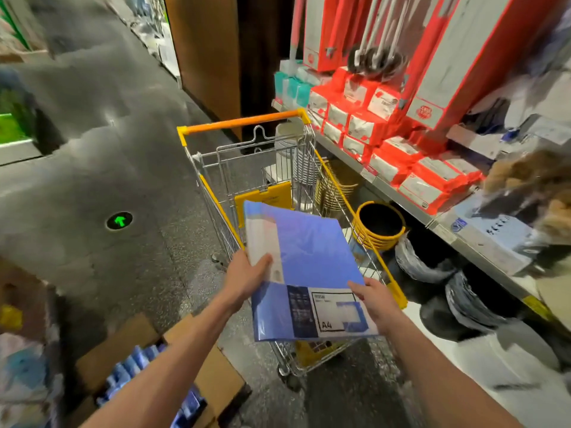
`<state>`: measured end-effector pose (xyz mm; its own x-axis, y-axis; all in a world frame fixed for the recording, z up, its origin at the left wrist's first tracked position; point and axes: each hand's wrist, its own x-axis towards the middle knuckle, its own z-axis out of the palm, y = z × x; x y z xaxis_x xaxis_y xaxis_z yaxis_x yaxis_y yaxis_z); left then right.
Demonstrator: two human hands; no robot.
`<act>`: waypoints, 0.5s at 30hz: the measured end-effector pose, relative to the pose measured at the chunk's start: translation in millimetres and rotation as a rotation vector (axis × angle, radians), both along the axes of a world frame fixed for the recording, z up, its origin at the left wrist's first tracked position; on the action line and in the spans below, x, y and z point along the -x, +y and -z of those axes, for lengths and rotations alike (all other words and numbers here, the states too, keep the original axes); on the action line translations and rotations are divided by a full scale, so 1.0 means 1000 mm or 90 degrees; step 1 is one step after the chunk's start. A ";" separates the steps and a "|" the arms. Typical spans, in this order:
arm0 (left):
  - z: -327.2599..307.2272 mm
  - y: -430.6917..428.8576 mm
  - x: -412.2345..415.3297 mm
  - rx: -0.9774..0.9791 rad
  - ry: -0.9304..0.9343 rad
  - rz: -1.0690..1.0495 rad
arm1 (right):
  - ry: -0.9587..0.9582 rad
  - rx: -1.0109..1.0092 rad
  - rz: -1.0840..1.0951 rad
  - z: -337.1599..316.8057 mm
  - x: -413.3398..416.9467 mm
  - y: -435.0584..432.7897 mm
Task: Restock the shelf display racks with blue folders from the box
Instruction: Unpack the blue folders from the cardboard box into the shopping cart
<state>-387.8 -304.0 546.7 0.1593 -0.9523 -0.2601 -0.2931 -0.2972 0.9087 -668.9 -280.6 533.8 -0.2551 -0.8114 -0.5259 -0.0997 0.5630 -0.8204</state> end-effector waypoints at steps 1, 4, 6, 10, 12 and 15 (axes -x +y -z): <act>0.002 -0.010 0.004 -0.006 -0.002 0.004 | 0.001 -0.015 0.006 0.004 0.003 -0.008; 0.009 -0.037 0.012 -0.027 -0.007 0.011 | 0.013 -0.044 0.014 0.010 0.005 -0.027; 0.015 -0.056 0.016 -0.053 -0.013 0.008 | 0.024 -0.058 0.018 0.018 0.007 -0.044; 0.038 -0.093 0.024 -0.096 -0.022 -0.008 | 0.059 -0.115 -0.005 0.042 0.014 -0.078; 0.051 -0.112 0.030 -0.122 -0.023 -0.021 | 0.078 -0.130 -0.015 0.062 0.021 -0.099; 0.077 -0.142 0.038 -0.160 -0.069 -0.017 | 0.089 -0.149 -0.042 0.094 0.028 -0.132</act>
